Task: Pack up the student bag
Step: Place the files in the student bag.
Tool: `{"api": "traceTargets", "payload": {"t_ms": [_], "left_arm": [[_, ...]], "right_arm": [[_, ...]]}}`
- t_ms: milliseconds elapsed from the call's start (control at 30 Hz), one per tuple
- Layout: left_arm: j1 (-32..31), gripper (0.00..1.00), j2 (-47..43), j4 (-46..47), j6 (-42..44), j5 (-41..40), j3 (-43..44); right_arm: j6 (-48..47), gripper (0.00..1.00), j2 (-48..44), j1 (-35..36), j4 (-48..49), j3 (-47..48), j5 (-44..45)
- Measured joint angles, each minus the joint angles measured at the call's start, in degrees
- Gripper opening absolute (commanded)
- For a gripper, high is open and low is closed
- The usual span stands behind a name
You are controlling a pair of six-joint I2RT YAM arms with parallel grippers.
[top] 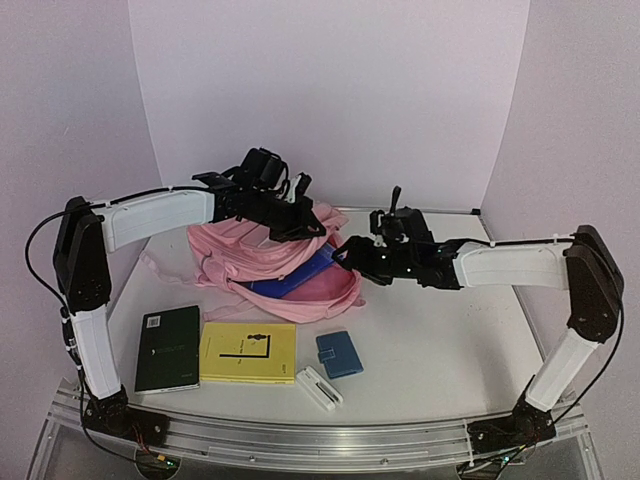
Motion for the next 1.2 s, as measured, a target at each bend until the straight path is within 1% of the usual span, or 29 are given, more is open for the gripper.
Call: {"api": "traceTargets", "payload": {"t_ms": [100,267,367,500,633,767,867,967,1000,1067,1167,1200], "left_arm": [[0.0,0.00,-0.1,0.1,0.0,0.1,0.0],[0.0,0.00,-0.1,0.1,0.0,0.3,0.0],[0.0,0.00,-0.1,0.1,0.0,0.5,0.0],[0.0,0.00,-0.1,0.1,0.0,0.6,0.0],[0.0,0.00,-0.1,0.1,0.0,0.7,0.0],[0.0,0.00,-0.1,0.0,0.0,0.7,0.0],[0.0,0.00,-0.1,-0.2,0.0,0.7,0.0],[0.0,0.00,-0.1,-0.2,0.0,0.6,0.0],[0.0,0.00,-0.1,-0.2,0.0,0.6,0.0],[0.0,0.00,-0.1,-0.2,0.0,0.5,0.0],[-0.2,0.00,-0.1,-0.2,0.0,0.1,0.0],[-0.3,0.00,-0.1,-0.2,0.1,-0.3,-0.1]], "right_arm": [[-2.0,0.72,-2.4,-0.5,-2.4,-1.4,2.8],[-7.1,0.71,-1.3,-0.6,-8.7,-0.6,9.1],[-10.5,0.71,2.3,-0.6,-12.1,2.8,13.3],[-14.4,0.72,7.4,-0.6,-14.6,7.3,16.7],[-16.7,0.67,12.3,-0.6,-15.5,11.6,18.4],[-17.5,0.53,16.6,-0.6,-15.7,14.5,20.4],[-16.6,0.41,18.6,-0.7,-16.0,15.3,22.4],[-15.3,0.25,19.0,-1.2,-16.3,15.3,23.5],[-14.5,0.22,19.0,-1.4,-16.3,15.4,23.7],[-13.4,0.18,19.0,-2.1,-16.1,15.4,23.8],[-11.9,0.05,18.9,-3.5,-15.2,15.3,22.3],[-11.2,0.03,18.5,-4.2,-14.2,14.8,20.8]]}}
